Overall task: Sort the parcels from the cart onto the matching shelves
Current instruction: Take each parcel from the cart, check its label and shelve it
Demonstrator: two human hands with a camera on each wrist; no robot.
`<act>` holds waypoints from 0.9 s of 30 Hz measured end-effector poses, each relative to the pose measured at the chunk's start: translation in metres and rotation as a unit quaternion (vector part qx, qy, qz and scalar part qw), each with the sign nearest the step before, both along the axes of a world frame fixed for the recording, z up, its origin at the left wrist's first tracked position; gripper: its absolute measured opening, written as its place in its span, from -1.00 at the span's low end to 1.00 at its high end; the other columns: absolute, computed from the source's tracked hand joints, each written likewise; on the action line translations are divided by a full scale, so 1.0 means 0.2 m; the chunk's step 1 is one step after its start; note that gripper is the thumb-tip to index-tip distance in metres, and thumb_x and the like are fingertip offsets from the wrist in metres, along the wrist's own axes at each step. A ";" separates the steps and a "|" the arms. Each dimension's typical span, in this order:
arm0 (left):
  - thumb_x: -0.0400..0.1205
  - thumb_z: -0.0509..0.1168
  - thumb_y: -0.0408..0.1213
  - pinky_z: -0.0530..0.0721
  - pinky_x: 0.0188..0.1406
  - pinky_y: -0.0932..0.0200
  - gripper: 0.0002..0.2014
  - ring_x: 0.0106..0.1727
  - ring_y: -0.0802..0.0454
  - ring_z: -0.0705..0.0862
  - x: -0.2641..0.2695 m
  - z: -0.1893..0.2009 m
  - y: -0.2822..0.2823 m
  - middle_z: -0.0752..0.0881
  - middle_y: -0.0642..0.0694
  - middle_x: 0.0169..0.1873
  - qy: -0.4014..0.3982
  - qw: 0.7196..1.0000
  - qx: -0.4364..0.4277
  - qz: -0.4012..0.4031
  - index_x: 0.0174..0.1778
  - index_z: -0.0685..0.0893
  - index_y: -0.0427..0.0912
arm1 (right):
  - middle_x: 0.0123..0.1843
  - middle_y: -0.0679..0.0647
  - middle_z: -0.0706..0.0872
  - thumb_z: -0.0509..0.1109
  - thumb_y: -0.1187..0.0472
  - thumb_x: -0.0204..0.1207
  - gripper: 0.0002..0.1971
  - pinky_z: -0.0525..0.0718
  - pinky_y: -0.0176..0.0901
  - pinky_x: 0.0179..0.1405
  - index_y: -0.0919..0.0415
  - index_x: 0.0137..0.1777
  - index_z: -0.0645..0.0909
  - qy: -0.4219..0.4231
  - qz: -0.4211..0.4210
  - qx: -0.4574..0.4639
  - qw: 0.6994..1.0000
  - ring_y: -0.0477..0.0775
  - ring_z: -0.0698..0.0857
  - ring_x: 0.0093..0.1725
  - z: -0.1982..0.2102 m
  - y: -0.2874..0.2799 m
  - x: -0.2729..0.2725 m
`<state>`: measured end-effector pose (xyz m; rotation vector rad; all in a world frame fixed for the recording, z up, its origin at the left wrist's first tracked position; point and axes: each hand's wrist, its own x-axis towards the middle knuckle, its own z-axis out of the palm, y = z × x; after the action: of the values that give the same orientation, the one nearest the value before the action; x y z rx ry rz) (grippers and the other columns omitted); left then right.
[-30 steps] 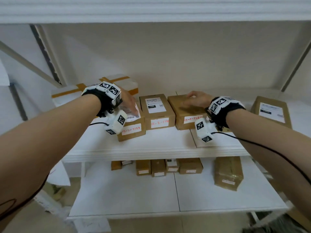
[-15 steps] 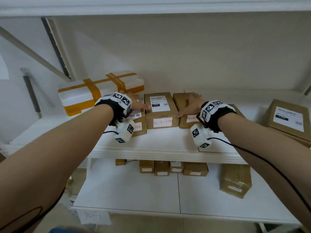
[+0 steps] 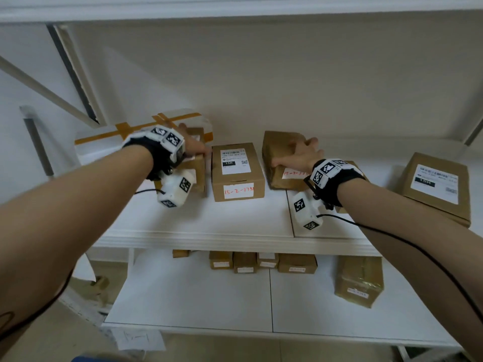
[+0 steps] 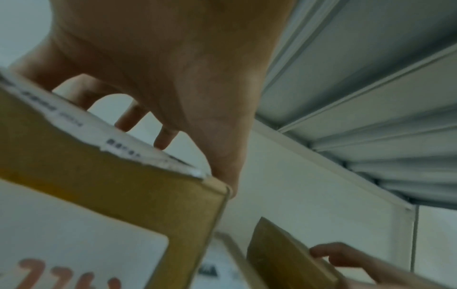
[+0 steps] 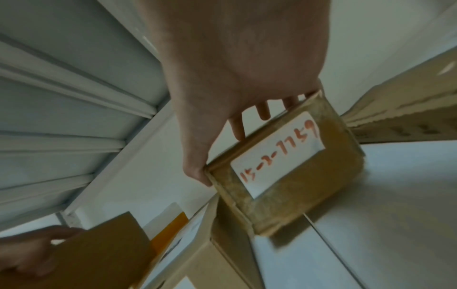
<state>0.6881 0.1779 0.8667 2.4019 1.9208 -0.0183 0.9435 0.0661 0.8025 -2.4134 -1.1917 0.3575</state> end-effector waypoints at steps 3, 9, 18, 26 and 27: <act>0.09 0.31 0.53 0.59 0.14 -0.18 0.14 0.40 -0.39 0.46 0.04 0.19 -0.03 0.32 -0.27 0.54 -0.013 1.000 0.019 -0.010 0.59 0.30 0.05 | 0.56 0.27 0.22 0.54 -0.30 0.31 0.01 0.45 0.25 0.47 0.09 0.68 0.20 0.005 -0.024 0.069 0.997 0.51 0.32 0.50 0.07 0.01 0.04; 0.09 0.23 0.60 0.39 0.43 -0.12 0.22 0.61 -0.27 0.29 0.30 0.27 -0.07 0.19 -0.19 0.67 -0.120 0.992 0.009 -0.031 0.68 0.18 0.09 | 0.51 0.23 0.25 0.51 -0.30 0.31 -0.07 0.45 0.34 0.43 0.01 0.63 0.26 0.021 -0.041 0.162 0.986 0.48 0.35 0.45 0.23 0.01 0.09; 0.14 0.27 0.54 0.59 0.30 -0.11 0.08 0.25 -0.24 0.59 0.72 0.11 -0.20 0.54 -0.09 0.38 -0.200 0.972 -0.078 -0.090 0.52 0.39 -0.05 | 0.53 0.26 0.25 0.39 -0.19 0.51 -0.23 0.39 0.22 0.42 0.08 0.66 0.27 0.015 -0.070 0.183 0.981 0.50 0.33 0.47 0.41 -0.17 0.37; 0.48 0.27 0.34 0.37 0.52 -0.18 -0.05 0.66 -0.33 0.18 0.97 -0.10 -0.33 0.09 -0.21 0.70 -0.095 0.986 -0.047 -0.129 0.71 0.07 0.01 | 0.49 0.23 0.31 0.38 -0.33 0.34 -0.14 0.41 0.14 0.44 0.00 0.62 0.35 0.037 -0.097 0.172 0.980 0.49 0.37 0.47 0.35 -0.35 0.60; 0.44 0.30 0.35 0.39 0.52 -0.23 0.00 0.64 -0.37 0.20 1.00 -0.15 -0.32 0.08 -0.23 0.68 -0.084 0.987 -0.047 -0.127 0.71 0.05 0.00 | 0.48 0.22 0.31 0.39 -0.33 0.32 -0.14 0.43 0.15 0.46 -0.01 0.61 0.36 0.039 -0.101 0.174 0.979 0.48 0.38 0.46 0.34 -0.37 0.62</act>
<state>0.8882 0.1130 0.8377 2.4787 1.5018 0.0766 1.0676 -0.0073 0.8698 -2.1658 -0.8812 0.1627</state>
